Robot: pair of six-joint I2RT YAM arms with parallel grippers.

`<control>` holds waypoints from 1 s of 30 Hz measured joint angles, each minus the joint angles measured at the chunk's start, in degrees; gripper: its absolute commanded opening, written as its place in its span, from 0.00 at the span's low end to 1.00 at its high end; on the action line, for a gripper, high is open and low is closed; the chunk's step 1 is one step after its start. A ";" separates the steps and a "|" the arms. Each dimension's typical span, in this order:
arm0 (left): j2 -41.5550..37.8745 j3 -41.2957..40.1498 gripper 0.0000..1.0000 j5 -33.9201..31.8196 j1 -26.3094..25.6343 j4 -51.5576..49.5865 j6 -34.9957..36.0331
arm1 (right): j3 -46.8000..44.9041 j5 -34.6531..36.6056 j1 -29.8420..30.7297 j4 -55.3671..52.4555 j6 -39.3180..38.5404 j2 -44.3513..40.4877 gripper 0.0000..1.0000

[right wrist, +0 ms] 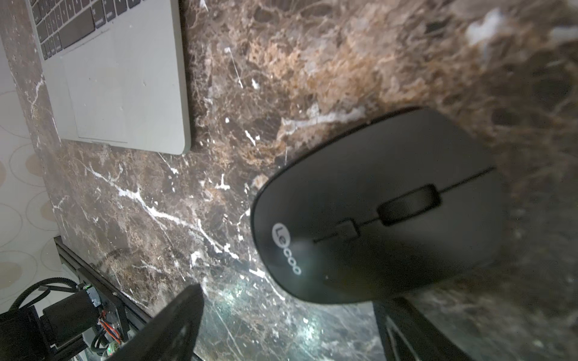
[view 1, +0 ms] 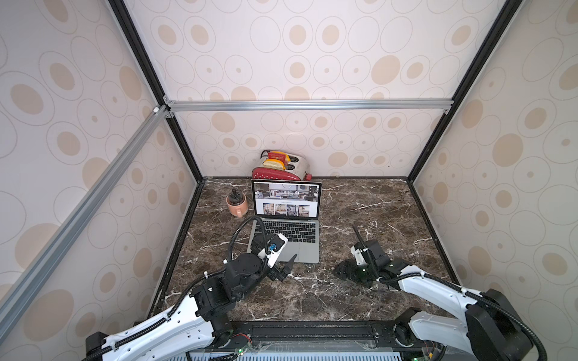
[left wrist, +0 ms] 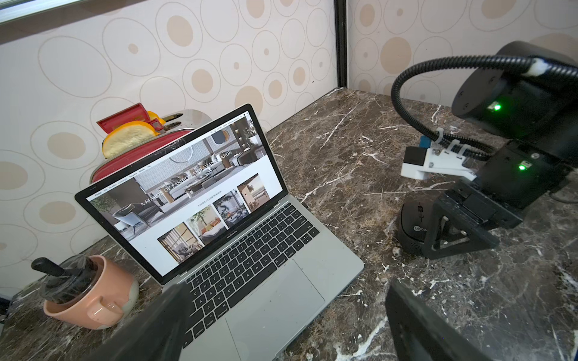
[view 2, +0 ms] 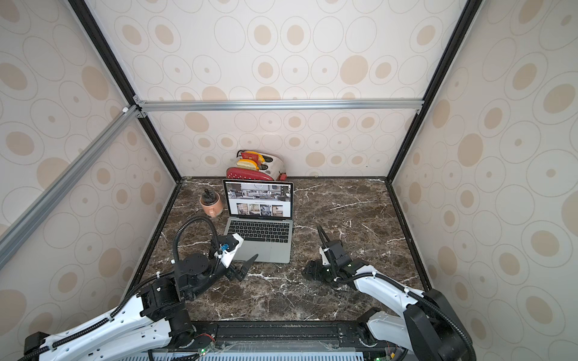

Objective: Insert the wireless mouse receiver into the laptop
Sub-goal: Adjust the mouse at the center of the board.

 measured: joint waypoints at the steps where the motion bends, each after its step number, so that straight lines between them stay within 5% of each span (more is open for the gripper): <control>1: -0.02 0.00 0.99 0.00 0.00 -0.20 -0.02 | 0.76 -0.22 -0.37 -0.04 -0.70 0.61 0.89; 21: 0.72 0.00 0.99 -0.66 0.09 -0.68 -1.46 | 12.83 -3.76 -5.25 0.48 -10.54 15.56 0.89; 28: -0.48 -0.74 0.99 -3.78 0.11 -0.76 -1.99 | 14.38 -2.23 -5.99 -2.99 -13.18 14.14 0.91; 30: -1.11 -1.22 0.99 -8.02 0.44 -0.98 -2.34 | 15.41 1.95 -6.16 -6.58 -15.69 10.27 0.99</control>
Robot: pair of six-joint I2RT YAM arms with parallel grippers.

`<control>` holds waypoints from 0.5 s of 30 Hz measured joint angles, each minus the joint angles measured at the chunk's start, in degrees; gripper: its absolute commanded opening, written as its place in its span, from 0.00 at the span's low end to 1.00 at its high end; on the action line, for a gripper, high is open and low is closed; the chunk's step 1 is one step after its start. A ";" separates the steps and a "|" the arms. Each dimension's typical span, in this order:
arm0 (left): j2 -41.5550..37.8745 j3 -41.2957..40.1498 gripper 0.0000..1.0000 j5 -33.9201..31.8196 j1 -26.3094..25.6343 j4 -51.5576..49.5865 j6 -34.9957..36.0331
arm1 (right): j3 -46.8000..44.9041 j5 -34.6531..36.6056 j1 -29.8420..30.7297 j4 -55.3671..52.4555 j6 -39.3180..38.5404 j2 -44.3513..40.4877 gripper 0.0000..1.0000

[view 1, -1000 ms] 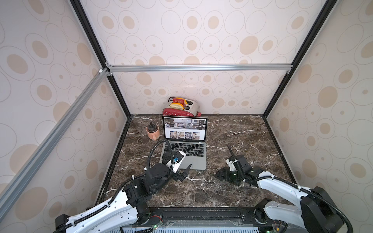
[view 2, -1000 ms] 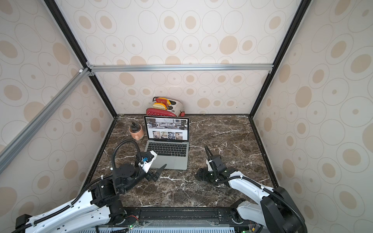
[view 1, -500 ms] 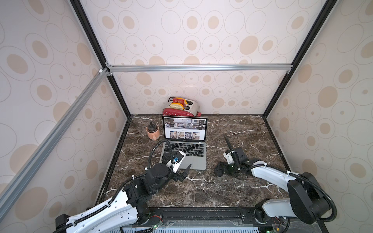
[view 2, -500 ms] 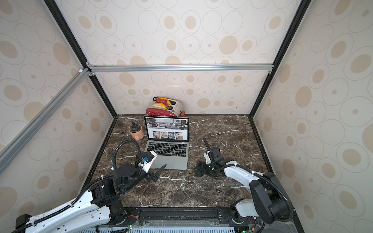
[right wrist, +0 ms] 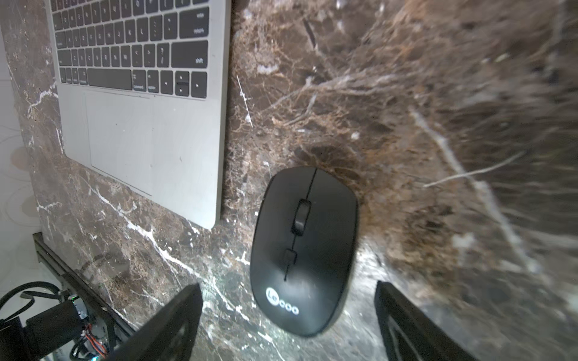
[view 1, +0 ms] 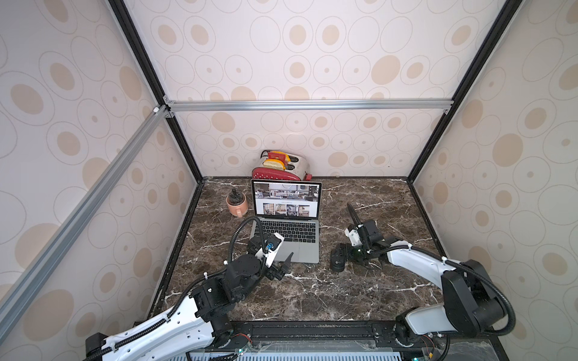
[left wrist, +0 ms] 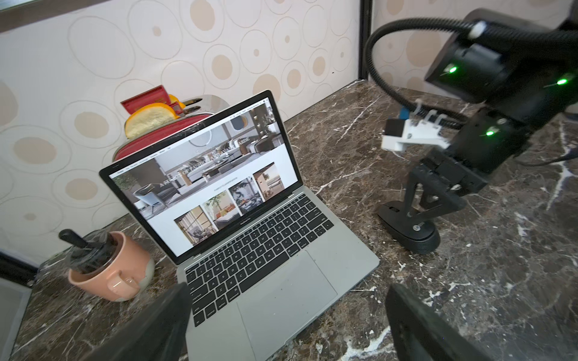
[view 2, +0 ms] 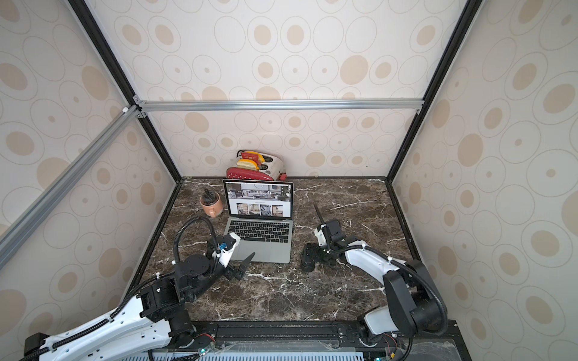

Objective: Insert the wireless mouse receiver into the laptop
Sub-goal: Adjust the mouse at the center of the board, then reset both arms

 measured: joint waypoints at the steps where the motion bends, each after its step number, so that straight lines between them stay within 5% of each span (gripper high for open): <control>1: -0.24 -0.61 0.98 -2.75 0.76 0.31 -0.22 | 0.63 3.23 -0.04 -1.11 -1.68 -2.86 0.99; 5: -0.83 -7.26 0.94 -6.88 14.27 3.96 0.37 | -4.04 19.50 -0.22 9.62 -13.62 -15.82 0.99; 9: 2.86 -10.99 0.95 -2.38 36.85 5.92 -0.63 | -14.23 31.78 -2.38 26.67 -27.21 -18.95 1.00; 15: 25.14 -11.39 0.94 2.84 44.81 20.96 0.66 | -18.43 38.40 -9.99 45.03 -36.87 -4.87 1.00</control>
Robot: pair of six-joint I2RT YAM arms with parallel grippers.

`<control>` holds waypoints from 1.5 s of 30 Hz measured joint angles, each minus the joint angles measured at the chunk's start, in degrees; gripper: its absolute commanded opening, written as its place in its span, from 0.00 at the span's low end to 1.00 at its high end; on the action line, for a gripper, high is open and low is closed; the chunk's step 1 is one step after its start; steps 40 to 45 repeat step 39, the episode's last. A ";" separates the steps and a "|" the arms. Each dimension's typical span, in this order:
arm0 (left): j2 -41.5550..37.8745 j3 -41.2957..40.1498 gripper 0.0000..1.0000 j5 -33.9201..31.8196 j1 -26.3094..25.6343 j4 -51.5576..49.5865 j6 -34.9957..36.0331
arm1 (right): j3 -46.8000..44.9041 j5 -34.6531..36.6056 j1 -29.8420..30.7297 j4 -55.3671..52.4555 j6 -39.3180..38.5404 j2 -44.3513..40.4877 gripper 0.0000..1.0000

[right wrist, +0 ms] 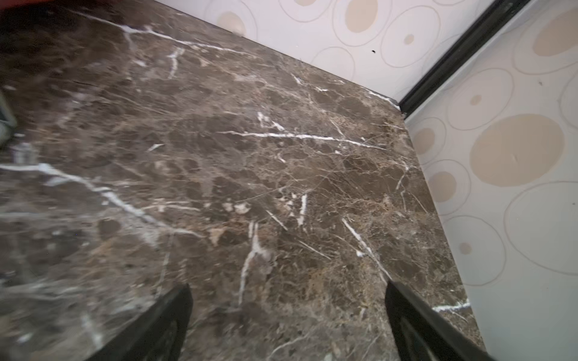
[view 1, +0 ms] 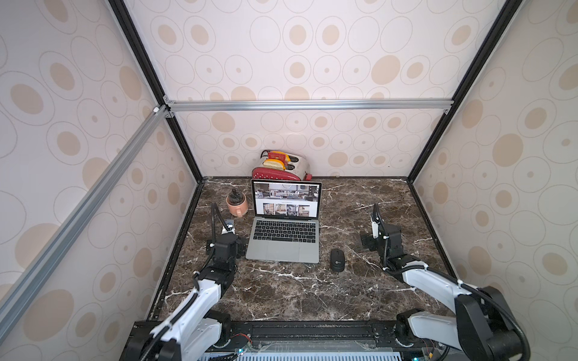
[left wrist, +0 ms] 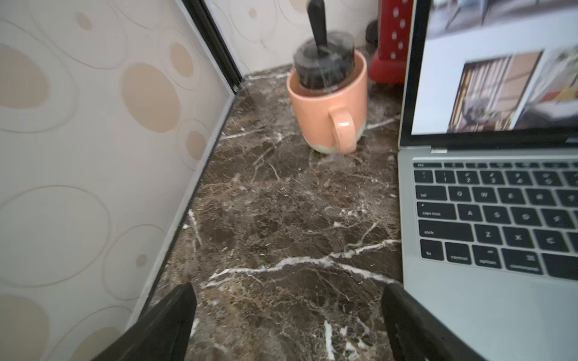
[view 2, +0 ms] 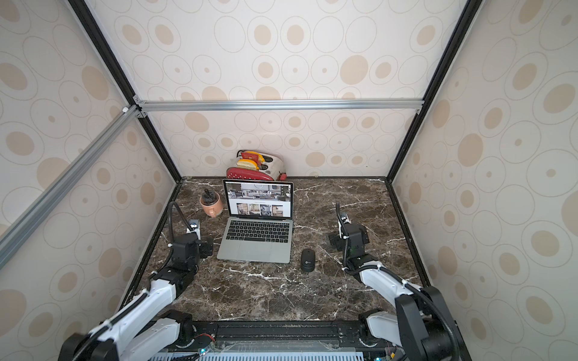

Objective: Insert the wireless mouse receiver into the laptop
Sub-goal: Reset both arms

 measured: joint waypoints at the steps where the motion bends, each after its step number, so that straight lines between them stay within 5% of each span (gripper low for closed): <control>1: 3.85 0.00 0.92 0.92 0.28 2.05 0.55 | -0.68 0.07 -1.25 2.58 -0.76 2.03 1.00; 10: 19.15 1.31 0.91 14.93 10.12 21.57 2.64 | -7.65 -3.58 -10.75 26.21 -4.11 12.04 1.00; 17: 26.18 1.49 0.99 18.03 13.03 29.66 0.68 | -2.97 -9.88 -15.15 25.09 -1.70 14.97 1.00; 45: 26.47 3.17 0.99 18.64 13.64 30.88 -0.66 | -0.63 -12.90 -16.02 21.11 -0.04 15.47 1.00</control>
